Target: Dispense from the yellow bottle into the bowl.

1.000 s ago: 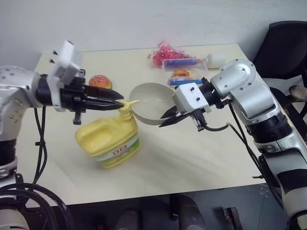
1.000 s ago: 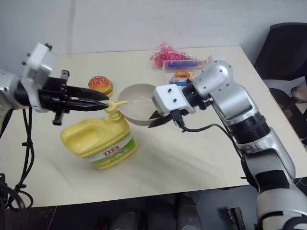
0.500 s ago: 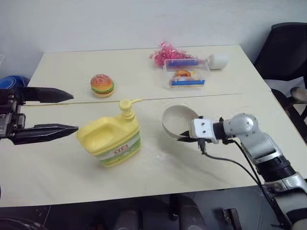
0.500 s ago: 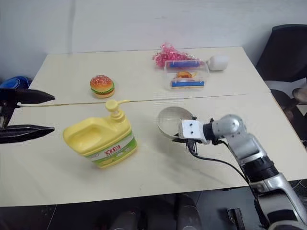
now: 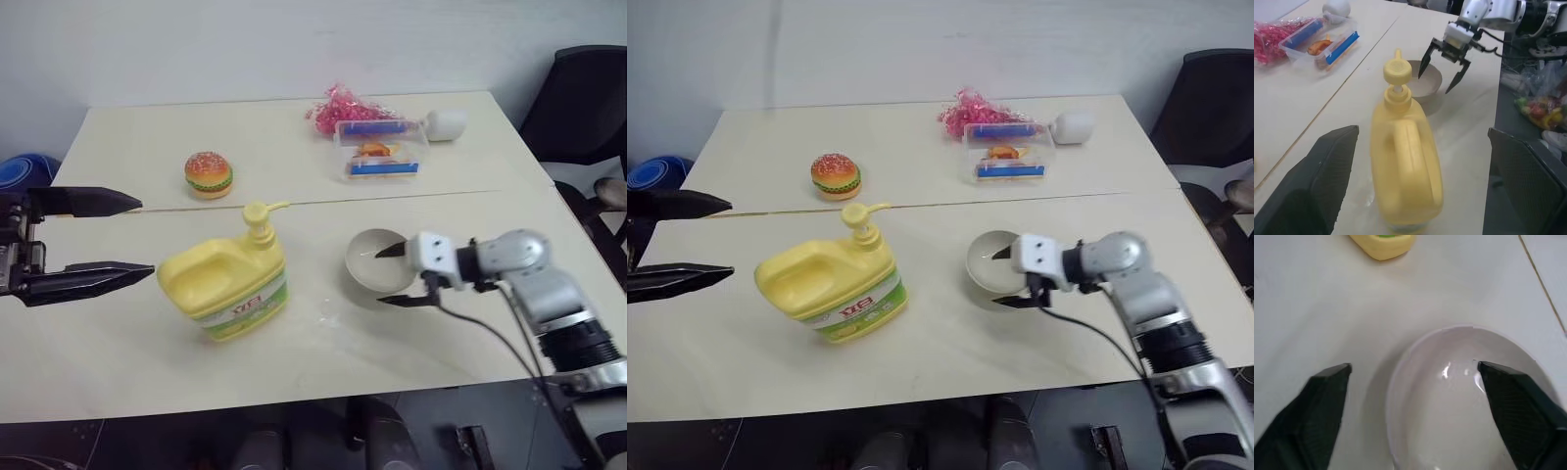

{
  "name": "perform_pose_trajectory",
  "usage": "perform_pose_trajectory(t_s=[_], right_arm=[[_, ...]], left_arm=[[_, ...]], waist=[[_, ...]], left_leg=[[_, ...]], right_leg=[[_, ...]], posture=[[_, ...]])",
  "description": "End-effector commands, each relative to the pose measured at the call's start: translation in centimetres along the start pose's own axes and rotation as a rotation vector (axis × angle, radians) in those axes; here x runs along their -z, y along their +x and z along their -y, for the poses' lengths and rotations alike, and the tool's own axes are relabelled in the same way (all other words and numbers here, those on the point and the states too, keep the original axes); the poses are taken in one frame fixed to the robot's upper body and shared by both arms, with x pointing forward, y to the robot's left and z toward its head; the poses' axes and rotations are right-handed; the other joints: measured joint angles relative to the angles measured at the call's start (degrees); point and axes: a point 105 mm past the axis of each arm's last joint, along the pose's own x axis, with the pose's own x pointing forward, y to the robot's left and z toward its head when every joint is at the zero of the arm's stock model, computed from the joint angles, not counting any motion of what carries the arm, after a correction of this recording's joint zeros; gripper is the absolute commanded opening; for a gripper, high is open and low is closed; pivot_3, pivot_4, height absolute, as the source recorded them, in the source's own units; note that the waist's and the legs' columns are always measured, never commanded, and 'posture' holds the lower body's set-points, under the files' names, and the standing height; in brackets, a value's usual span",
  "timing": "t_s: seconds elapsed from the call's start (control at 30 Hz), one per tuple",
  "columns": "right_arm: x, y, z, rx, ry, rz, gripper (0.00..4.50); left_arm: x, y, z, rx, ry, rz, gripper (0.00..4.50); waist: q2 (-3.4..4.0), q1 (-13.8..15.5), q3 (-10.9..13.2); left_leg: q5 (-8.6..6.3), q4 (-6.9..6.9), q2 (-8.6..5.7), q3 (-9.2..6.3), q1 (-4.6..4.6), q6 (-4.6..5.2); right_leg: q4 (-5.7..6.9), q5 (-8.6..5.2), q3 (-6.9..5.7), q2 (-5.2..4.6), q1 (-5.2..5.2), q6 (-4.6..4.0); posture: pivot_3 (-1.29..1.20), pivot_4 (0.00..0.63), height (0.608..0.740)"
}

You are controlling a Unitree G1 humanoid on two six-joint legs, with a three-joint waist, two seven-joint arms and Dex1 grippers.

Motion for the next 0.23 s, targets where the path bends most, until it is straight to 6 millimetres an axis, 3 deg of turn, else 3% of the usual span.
perform_pose_trajectory(t_s=[0.03,0.17,0.23], right_arm=[[-2.7,-5.4,1.3,-0.025,0.016,0.039,4.48],[-2.9,-10.4,3.6,0.076,0.164,0.009,4.48],[-3.2,-11.2,4.2,0.104,0.199,0.046,4.48]], left_arm=[[-0.5,-1.4,-0.5,-0.056,0.059,-0.012,4.50],[-0.1,-2.5,-1.9,-0.154,0.092,-0.023,4.50],[0.2,-2.6,-1.9,-0.148,0.108,-0.025,4.50]], waist=[[0.00,-0.05,0.00],[0.00,-0.19,0.00],[-0.01,-0.20,0.00]], left_leg=[[0.00,-0.01,0.02,0.01,0.01,0.00],[0.00,-0.06,0.06,0.07,0.06,-0.01],[-0.01,-0.11,0.06,0.09,0.06,-0.01]], right_leg=[[0.00,0.00,0.00,0.03,0.00,0.00],[0.00,-0.03,0.03,0.05,0.00,-0.04],[-0.03,-0.03,0.03,0.06,0.00,-0.05]], posture=[[0.00,0.150,0.740],[0.00,0.150,0.740],[0.00,0.150,0.740]])
